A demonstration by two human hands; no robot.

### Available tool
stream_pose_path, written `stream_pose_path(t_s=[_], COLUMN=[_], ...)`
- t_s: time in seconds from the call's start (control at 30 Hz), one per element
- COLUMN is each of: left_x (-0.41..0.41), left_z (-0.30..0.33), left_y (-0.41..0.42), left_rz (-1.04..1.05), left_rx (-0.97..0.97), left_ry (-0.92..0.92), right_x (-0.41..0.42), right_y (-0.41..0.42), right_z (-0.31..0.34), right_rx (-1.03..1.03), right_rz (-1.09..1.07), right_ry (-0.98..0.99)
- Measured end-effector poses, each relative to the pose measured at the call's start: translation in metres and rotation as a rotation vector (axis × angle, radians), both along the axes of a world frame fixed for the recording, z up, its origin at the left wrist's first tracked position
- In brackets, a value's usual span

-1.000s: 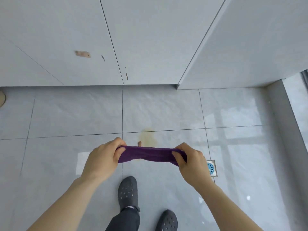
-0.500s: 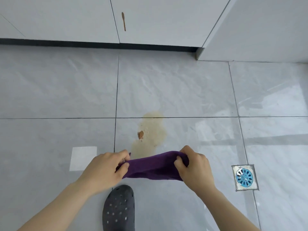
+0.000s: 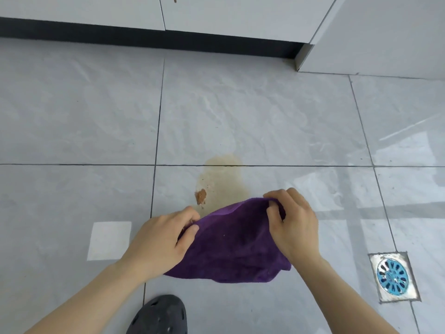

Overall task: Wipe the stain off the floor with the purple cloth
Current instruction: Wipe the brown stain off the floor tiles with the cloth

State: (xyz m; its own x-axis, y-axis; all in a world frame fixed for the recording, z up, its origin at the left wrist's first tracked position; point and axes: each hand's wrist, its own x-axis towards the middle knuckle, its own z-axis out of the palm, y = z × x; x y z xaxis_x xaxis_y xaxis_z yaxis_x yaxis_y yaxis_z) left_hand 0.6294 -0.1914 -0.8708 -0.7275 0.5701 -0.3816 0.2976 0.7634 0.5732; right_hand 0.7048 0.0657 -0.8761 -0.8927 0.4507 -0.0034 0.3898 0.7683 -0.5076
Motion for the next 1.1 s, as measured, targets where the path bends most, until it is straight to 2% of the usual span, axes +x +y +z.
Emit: stream_pose_path(t_s=[0.17, 0.27, 0.37, 0.5, 0.57, 0.63, 0.73, 0.87, 1.1], left_x=[-0.011, -0.011, -0.009, -0.004, -0.004, -0.011, -0.038, -0.072, -0.083], left_z=[-0.004, -0.009, -0.014, -0.019, -0.024, -0.033, -0.048, -0.074, -0.096], left_y=[0.022, 0.037, 0.042, 0.041, 0.035, 0.025, 0.006, -0.009, -0.011], left_rz=[0.091, 0.069, -0.018, -0.222, -0.239, -0.179, -0.033, 0.03, 0.071], left_rx=[0.09, 0.1, 0.11, 0.102, 0.139, 0.148, -0.068, -0.334, -0.357], left_ry=[0.047, 0.022, -0.005, -0.011, 0.091, 0.299, 0.468, 0.429, 0.421], right_x=[-0.038, -0.046, -0.031, 0.005, 0.02, 0.028, 0.028, 0.004, -0.014], right_y=[0.013, 0.009, -0.008, -0.041, -0.055, -0.068, -0.084, -0.088, -0.08], right_z=[0.0, -0.006, -0.016, -0.036, -0.046, -0.054, -0.061, -0.072, -0.084], right_rx=[0.056, 0.083, 0.12, 0.149, 0.171, 0.174, 0.18, 0.208, 0.299], right_rz=[-0.004, -0.062, -0.112, -0.058, -0.015, 0.06, 0.19, 0.175, 0.174], right_ry=[0.161, 0.165, 0.108, 0.015, 0.012, 0.037, -0.026, -0.245, -0.392])
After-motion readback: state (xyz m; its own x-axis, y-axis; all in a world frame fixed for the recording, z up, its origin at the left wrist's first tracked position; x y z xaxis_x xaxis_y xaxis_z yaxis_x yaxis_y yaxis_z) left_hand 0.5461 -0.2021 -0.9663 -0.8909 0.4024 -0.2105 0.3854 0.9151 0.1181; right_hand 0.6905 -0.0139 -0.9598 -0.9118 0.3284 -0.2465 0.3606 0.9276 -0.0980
